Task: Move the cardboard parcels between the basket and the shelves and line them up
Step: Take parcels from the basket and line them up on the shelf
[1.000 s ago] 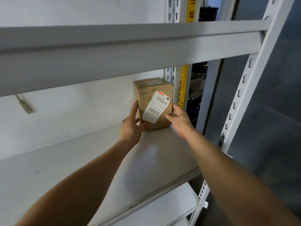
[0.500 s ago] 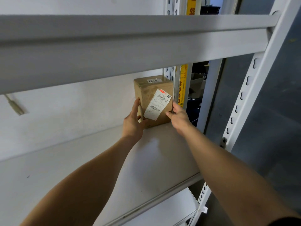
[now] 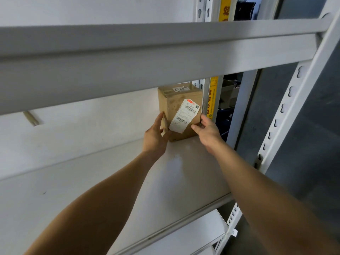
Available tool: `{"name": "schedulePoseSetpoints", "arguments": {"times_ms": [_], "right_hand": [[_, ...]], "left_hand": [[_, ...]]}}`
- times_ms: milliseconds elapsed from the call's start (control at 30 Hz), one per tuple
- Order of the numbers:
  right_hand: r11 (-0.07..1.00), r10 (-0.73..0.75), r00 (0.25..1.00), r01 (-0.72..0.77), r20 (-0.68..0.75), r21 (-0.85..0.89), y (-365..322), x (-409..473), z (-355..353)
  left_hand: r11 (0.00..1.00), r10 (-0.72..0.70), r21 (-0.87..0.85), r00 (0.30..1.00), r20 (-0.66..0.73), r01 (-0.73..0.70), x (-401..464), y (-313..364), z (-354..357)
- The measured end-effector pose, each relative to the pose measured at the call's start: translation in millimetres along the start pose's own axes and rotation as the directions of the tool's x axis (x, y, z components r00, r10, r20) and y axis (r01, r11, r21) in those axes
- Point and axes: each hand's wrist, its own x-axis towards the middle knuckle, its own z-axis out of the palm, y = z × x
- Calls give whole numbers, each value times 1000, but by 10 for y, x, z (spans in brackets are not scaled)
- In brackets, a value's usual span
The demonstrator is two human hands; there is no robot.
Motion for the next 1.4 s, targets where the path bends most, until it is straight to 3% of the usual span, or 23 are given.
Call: {"name": "schedulePoseSetpoints", "arguments": {"times_ms": [100, 233, 433, 733, 1100, 1400], "right_hand": [[1000, 2, 1000, -2, -3, -21, -1, -75, 2], [984, 2, 1000, -4, -12, -178, 15, -251, -32], [968, -48, 997, 33, -54, -247, -23, -806, 16], [936, -129, 966, 44, -224, -350, -282, -2155, 383], [860, -11, 906, -207, -423, -466, -548, -4090, 175], [787, 80, 798, -418, -597, -453, -252, -5707, -537]], "left_hand": [[999, -27, 26, 1000, 15, 26, -87, 25, -76], [997, -59, 53, 998, 35, 57, -249, 46, -204], [986, 23, 162, 995, 102, -39, -566, 82, -498], [981, 130, 105, 953, 273, -164, -1179, 3, -1188], [924, 364, -61, 818, 446, -378, -2280, 564, -1328], [906, 402, -169, 667, 627, -388, -3611, 1156, -651]]}}
